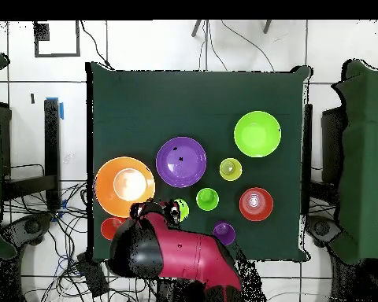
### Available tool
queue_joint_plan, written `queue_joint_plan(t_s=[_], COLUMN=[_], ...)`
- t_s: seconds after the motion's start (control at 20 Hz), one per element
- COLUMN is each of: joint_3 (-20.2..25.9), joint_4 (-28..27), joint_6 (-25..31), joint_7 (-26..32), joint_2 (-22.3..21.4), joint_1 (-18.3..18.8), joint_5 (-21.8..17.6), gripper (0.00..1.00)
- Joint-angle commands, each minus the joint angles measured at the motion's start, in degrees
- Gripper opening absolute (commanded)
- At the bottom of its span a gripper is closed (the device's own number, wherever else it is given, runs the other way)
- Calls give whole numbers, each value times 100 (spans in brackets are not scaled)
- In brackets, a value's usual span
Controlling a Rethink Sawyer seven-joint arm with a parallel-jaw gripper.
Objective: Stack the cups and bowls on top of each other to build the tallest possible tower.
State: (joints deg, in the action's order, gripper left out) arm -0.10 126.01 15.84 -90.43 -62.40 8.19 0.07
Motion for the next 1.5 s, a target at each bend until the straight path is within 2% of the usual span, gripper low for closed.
queue_joint_plan(t_s=[0.05,0.8,1.5], joint_3=[471,581,579], joint_4=[473,226,96], joint_6=[-614,-1477,-1733], joint_7=[-647,-636,-799], joint_2=[873,1831,2188], joint_1=[208,538,541], joint_5=[-378,-751,-859], gripper=[100,100,100])
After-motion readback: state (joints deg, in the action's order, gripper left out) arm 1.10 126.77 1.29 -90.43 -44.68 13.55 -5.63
